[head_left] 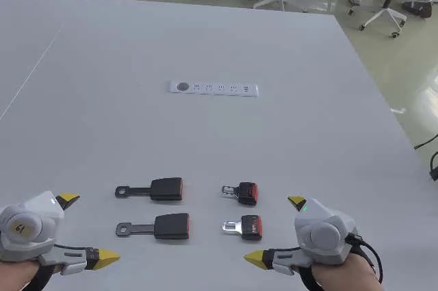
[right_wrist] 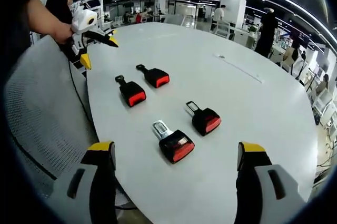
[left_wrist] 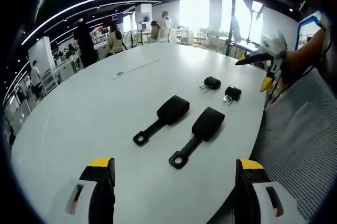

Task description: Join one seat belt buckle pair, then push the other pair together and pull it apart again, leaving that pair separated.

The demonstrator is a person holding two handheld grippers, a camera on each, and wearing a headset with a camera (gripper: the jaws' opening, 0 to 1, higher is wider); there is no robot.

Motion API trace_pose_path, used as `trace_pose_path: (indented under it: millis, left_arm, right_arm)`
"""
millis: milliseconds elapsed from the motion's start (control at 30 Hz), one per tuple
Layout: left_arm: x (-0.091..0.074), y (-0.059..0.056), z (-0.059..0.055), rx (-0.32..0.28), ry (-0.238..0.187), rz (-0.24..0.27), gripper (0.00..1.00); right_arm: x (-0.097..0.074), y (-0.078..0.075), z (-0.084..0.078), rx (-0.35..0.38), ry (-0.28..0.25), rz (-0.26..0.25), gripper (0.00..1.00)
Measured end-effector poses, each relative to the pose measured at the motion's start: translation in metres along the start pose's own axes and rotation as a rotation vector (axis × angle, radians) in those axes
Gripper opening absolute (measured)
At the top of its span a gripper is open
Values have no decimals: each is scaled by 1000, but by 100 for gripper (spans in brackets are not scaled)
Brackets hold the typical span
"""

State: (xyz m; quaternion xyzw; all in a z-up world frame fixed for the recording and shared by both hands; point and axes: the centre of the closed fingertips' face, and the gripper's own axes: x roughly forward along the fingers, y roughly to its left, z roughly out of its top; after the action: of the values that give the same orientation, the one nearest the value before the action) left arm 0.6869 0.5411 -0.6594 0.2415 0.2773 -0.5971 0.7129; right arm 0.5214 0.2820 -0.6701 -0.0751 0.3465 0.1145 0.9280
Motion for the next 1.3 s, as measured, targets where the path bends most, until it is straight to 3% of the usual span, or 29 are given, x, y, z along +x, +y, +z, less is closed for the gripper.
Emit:
trace_pose_path:
  millis: [767,900,1300]
  left_arm:
    - [-2,-4,1,7,-2,-10,95]
    - [0,-8,-2,33,10,-29,96]
    - [-2,0,1,22,-1,-17,94]
  right_arm:
    - [-6,2,-3,-12,8,-9,94]
    - [-5,3,-1,-21,2,-5,94]
    - [-2,3,5,-20,2,-5,93]
